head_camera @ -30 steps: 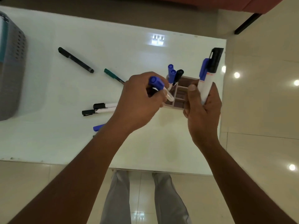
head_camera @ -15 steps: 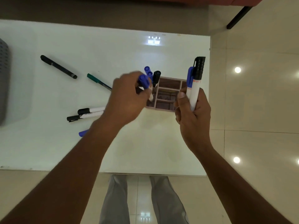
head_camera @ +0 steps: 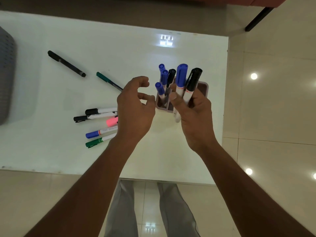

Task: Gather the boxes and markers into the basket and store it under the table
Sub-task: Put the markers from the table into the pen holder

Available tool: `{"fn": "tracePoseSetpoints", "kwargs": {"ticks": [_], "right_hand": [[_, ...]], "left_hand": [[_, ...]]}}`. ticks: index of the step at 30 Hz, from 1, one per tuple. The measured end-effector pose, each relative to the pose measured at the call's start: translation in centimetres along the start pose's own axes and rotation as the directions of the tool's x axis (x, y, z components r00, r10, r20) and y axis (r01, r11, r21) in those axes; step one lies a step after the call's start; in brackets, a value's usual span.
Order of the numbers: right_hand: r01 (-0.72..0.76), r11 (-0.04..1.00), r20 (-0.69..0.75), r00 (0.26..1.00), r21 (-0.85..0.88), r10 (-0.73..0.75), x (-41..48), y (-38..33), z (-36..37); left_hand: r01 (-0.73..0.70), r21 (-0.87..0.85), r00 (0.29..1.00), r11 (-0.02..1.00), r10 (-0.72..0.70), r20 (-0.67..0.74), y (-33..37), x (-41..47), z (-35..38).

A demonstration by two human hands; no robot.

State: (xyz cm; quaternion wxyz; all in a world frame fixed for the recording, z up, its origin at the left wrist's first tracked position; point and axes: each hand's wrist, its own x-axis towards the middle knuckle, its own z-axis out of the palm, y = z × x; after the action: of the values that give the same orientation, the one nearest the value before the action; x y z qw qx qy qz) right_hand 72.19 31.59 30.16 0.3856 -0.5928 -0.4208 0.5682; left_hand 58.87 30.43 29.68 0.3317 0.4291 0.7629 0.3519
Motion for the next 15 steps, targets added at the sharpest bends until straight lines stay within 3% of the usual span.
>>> {"fn": "tracePoseSetpoints", "kwargs": {"ticks": [6, 15], "right_hand": [[0.047, 0.999, -0.075, 0.996, -0.004, -0.047, 0.8, -0.1, 1.0], [0.052, 0.983, -0.042, 0.997, -0.175, -0.061, 1.0, 2.8, 1.2]], "left_hand": [[-0.069, -0.02, 0.992, 0.997, 0.071, 0.103, -0.7, 0.9, 0.7], [-0.139, 0.113, 0.99, 0.984, 0.134, 0.047, -0.7, 1.5, 1.1]]}}
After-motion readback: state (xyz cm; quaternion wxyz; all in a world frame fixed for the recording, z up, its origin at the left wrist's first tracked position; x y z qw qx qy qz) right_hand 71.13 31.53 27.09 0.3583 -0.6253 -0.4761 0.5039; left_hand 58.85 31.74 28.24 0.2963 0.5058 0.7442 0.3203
